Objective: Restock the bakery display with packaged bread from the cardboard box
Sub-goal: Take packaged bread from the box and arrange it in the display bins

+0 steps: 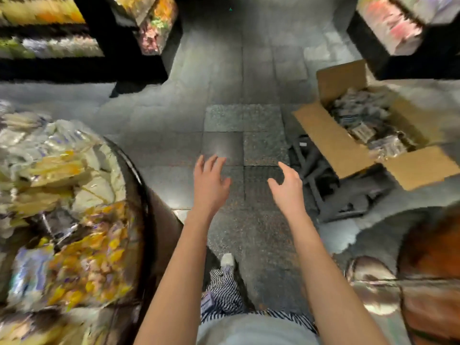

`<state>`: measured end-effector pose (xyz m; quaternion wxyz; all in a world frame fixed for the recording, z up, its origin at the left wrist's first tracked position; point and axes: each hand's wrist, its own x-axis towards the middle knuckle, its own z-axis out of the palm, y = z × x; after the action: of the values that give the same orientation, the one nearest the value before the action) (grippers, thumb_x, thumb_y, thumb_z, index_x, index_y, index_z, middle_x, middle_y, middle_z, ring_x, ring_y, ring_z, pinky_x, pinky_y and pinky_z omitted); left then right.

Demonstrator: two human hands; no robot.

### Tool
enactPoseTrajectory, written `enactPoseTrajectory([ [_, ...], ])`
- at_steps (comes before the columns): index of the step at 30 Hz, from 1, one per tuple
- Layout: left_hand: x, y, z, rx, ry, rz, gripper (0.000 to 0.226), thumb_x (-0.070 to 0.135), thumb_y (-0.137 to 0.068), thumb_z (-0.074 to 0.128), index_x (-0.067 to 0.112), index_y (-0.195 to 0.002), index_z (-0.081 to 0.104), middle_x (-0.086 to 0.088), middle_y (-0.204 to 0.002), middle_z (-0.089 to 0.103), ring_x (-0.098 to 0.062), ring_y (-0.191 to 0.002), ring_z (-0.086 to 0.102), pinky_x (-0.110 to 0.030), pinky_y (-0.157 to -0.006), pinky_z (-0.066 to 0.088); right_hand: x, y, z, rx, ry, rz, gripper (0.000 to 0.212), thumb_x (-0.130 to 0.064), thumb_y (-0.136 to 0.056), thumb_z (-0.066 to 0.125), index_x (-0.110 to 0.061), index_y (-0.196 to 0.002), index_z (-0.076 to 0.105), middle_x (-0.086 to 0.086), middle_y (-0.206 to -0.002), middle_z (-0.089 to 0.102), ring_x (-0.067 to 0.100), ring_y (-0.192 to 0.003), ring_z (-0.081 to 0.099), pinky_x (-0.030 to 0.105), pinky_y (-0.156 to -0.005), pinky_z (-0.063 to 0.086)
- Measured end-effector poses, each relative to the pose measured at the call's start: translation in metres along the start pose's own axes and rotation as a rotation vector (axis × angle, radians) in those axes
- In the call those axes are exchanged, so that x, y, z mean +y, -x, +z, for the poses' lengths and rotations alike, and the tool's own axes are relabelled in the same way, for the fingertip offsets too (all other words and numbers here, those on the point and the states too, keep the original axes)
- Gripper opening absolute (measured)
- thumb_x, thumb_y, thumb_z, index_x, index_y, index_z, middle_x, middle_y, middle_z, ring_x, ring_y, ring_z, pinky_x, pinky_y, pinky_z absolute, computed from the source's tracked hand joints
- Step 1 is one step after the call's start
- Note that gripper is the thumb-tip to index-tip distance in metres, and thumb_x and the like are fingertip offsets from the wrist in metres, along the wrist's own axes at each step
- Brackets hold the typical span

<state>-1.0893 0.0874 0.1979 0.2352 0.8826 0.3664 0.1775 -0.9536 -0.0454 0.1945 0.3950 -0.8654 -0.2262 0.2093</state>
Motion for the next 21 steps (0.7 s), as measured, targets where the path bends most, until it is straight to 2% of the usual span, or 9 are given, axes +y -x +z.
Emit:
enactPoseTrajectory([
  [2,0.023,-0.029,0.022,-0.049,0.019,0.071,0.053,0.013,-0.091,0.064,0.007,-0.141,0.049,-0.018,-0.150,0.042,-0.037,-0.145,0.022,-0.042,-0.122,0.008,0.017,-0.022,-0.021,0.058,-0.012,0.067,0.055,-0.020,-0.099,0.056,-0.015,-0.150,0.037,0.010,-0.154,0.035,0.028,-0.144,0.027,0.043,-0.117,0.026],
  [7,0.052,-0.111,0.077,-0.210,0.027,0.143,0.054,0.024,-0.097,0.059,0.021,-0.148,0.040,-0.008,-0.157,0.032,-0.033,-0.150,0.006,-0.042,-0.122,0.009,0.043,-0.092,-0.051,0.116,-0.009,0.199,0.057,-0.025,-0.100,0.056,-0.019,-0.152,0.033,0.005,-0.157,0.030,0.026,-0.146,0.024,0.045,-0.117,0.028],
  [11,0.076,-0.196,0.110,-0.263,0.032,0.181,0.053,0.026,-0.099,0.056,0.020,-0.149,0.039,-0.008,-0.157,0.032,-0.032,-0.150,0.005,-0.042,-0.122,0.008,0.050,-0.161,-0.074,0.124,-0.012,0.286,0.060,-0.027,-0.099,0.056,-0.021,-0.152,0.029,0.008,-0.158,0.026,0.030,-0.146,0.023,0.050,-0.115,0.031],
  [14,0.105,-0.260,0.131,-0.287,0.074,0.211,0.052,0.027,-0.100,0.054,0.019,-0.149,0.038,-0.006,-0.157,0.034,-0.031,-0.150,0.008,-0.043,-0.122,0.009,0.054,-0.206,-0.099,0.183,-0.020,0.319,0.060,-0.025,-0.100,0.055,-0.019,-0.153,0.028,0.008,-0.159,0.024,0.028,-0.147,0.019,0.045,-0.116,0.027],
  [16,0.129,-0.293,0.146,-0.322,0.076,0.259,0.051,0.026,-0.100,0.053,0.019,-0.149,0.038,-0.006,-0.156,0.035,-0.030,-0.150,0.009,-0.043,-0.123,0.007,0.059,-0.229,-0.115,0.246,-0.038,0.352,0.060,-0.023,-0.100,0.054,-0.019,-0.153,0.028,0.008,-0.159,0.023,0.028,-0.145,0.025,0.039,-0.113,0.030],
  [19,0.157,-0.320,0.172,-0.430,0.091,0.306,0.051,0.026,-0.100,0.053,0.019,-0.149,0.038,-0.006,-0.156,0.034,-0.030,-0.150,0.006,-0.042,-0.121,0.006,0.076,-0.245,-0.132,0.294,-0.067,0.460,0.060,-0.022,-0.100,0.054,-0.019,-0.154,0.027,0.007,-0.158,0.024,0.027,-0.131,0.043,0.031,-0.096,0.040],
  [21,0.171,-0.334,0.195,-0.493,0.088,0.332,0.052,0.026,-0.100,0.055,0.019,-0.149,0.038,-0.007,-0.157,0.033,-0.030,-0.150,0.006,-0.044,-0.121,0.009,0.092,-0.260,-0.144,0.323,-0.079,0.511,0.061,-0.025,-0.099,0.056,-0.021,-0.153,0.028,0.010,-0.157,0.027,0.031,-0.129,0.046,0.038,-0.100,0.045],
])
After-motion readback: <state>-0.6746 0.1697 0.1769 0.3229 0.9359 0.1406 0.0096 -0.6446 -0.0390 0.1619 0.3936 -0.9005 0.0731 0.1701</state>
